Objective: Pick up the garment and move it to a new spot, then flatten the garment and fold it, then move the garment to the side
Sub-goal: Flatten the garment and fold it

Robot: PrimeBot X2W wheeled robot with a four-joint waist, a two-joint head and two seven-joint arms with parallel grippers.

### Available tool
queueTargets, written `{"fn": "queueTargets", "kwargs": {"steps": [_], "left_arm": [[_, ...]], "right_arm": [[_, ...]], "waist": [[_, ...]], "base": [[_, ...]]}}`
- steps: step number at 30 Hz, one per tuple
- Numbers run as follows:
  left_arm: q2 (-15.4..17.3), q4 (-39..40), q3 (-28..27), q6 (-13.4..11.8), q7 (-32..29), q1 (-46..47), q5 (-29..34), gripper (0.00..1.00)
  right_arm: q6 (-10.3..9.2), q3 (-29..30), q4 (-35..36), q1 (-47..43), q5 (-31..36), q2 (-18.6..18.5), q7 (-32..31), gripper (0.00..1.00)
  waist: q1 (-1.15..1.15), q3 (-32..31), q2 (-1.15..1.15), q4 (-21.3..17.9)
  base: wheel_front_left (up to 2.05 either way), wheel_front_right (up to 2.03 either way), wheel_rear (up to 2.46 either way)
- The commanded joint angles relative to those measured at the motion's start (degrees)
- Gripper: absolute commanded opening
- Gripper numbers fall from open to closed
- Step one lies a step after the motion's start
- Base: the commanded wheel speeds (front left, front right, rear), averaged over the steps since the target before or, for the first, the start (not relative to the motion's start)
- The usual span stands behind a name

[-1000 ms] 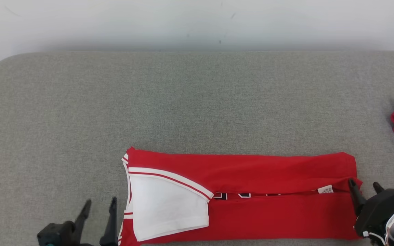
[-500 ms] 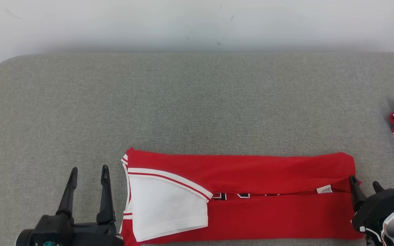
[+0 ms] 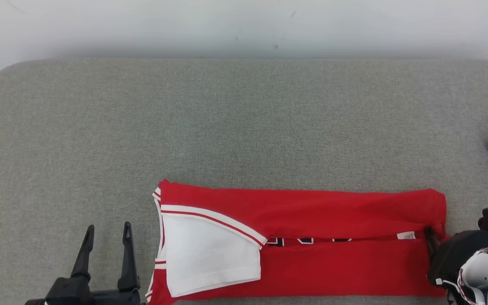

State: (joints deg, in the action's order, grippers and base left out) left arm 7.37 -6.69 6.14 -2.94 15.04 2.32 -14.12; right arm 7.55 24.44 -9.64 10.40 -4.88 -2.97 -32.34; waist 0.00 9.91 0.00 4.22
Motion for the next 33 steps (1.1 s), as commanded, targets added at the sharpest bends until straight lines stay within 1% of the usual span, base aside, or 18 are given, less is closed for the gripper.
{"fn": "queueTargets", "kwargs": {"steps": [1,6,10,11,12,13,15,21,25,26,33], "left_arm": [[-0.2,-0.6,-0.3,0.5,0.2,-0.7,0.7,1.00],[-0.3,-3.1,-0.1,2.3,0.2,-0.3,2.9,1.00],[-0.3,-4.7,-0.1,2.8,0.2,0.4,3.5,1.00],[-0.3,-5.0,-0.1,2.9,0.2,0.6,3.6,1.00],[-0.3,-5.1,-0.2,2.8,0.2,0.8,3.6,1.00],[-0.3,-5.3,-0.4,3.0,0.2,1.0,3.6,1.00],[-0.3,-5.4,-0.8,3.1,0.2,1.1,3.5,1.00],[-0.1,-5.8,-1.6,3.3,0.2,0.6,3.4,1.00],[-0.2,-5.6,-2.0,3.1,0.2,0.4,3.5,1.00],[-0.3,-5.5,-2.2,3.1,0.2,0.2,3.4,1.00],[-0.1,-5.8,-3.1,3.3,0.2,0.1,3.1,1.00]], "right_arm": [[-0.16,0.3,-0.4,0.4,0.8,0.2,-0.3,1.00],[-0.16,0.1,-2.9,0.8,1.9,0.2,-1.7,1.00],[-0.16,-1.5,-4.9,1.1,0.4,0.3,-3.6,1.00],[-0.15,-2.0,-5.3,1.1,0.0,0.4,-4.1,0.86],[-0.15,-2.3,-5.4,1.1,-0.5,0.4,-4.2,0.50],[-0.14,-2.5,-5.5,1.2,-0.6,0.4,-4.3,0.17],[-0.08,-2.9,-5.5,1.3,-1.1,0.4,-4.3,0.00],[-0.08,-2.1,-4.2,2.1,-1.4,0.2,-2.2,0.00],[-0.10,1.8,-1.7,2.3,-1.1,-0.2,-0.5,0.00],[-0.10,4.0,-0.2,1.7,-0.6,-0.2,-0.1,0.00],[-0.10,12.1,5.8,0.4,1.7,-0.7,0.5,0.00]], "waist": [[0.00,0.1,0.00,0.1],[0.00,0.4,0.00,0.1],[0.00,0.4,0.00,0.0],[0.00,0.4,0.00,0.0],[0.00,0.3,0.00,0.0],[0.00,0.3,0.00,0.0],[0.00,0.1,0.00,0.0],[0.00,-0.3,0.00,-0.3],[0.00,-0.4,0.00,-0.4],[0.00,-0.4,0.00,-0.5],[0.00,-0.5,0.00,-1.5]], "base": [[0.00,0.00,0.00],[0.00,0.00,0.00],[0.00,0.00,0.00],[0.00,0.00,0.00],[0.00,0.00,0.00],[0.00,0.00,0.00],[0.00,0.00,0.00],[0.00,0.00,0.00],[0.00,0.00,0.00],[0.00,0.00,0.00],[0.00,0.00,0.00]]}}
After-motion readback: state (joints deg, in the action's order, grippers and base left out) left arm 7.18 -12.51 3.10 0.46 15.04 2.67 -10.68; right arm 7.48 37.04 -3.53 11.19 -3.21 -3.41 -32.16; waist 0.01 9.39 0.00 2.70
